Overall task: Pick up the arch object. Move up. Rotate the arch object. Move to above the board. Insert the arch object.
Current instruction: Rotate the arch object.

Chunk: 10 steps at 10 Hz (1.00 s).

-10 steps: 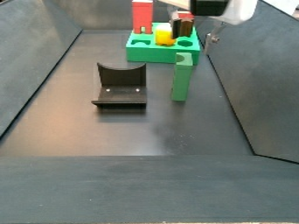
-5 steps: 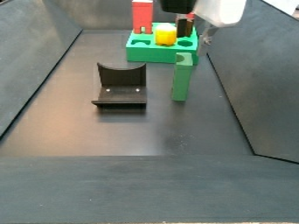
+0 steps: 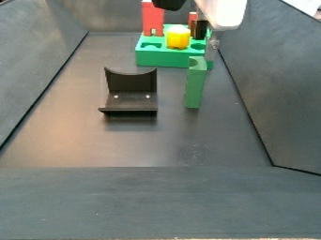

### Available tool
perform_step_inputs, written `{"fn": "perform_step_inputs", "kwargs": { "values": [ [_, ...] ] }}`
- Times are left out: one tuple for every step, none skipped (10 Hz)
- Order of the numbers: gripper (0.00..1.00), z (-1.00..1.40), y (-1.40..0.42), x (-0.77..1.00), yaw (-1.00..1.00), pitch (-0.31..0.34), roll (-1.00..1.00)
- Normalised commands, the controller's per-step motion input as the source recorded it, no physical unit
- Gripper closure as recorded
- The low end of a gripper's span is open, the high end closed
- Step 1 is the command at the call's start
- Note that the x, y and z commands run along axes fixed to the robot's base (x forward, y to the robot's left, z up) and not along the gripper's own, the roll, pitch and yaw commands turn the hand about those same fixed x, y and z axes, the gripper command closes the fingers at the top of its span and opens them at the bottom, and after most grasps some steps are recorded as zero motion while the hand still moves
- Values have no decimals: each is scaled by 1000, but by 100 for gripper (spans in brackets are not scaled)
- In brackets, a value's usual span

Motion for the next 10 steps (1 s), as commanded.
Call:
{"fn": "perform_step_inputs", "kwargs": {
  "values": [
    [0,-1000,0,0,-199,37,41],
    [0,-1000,0,4,-132,30,40],
    [0,-1000,2,25,-84,-6,38],
    [0,-1000,4,25,-65,-14,31],
    [0,-880,6,24,-53,-20,23],
    [0,-662,6,26,-45,-27,13],
    [0,-556,6,27,-42,-27,8],
    [0,-299,6,31,-36,-23,-6],
    [0,-199,7,37,-33,-24,-10],
    [100,0,0,0,-29,-10,-20]
  ]
}}
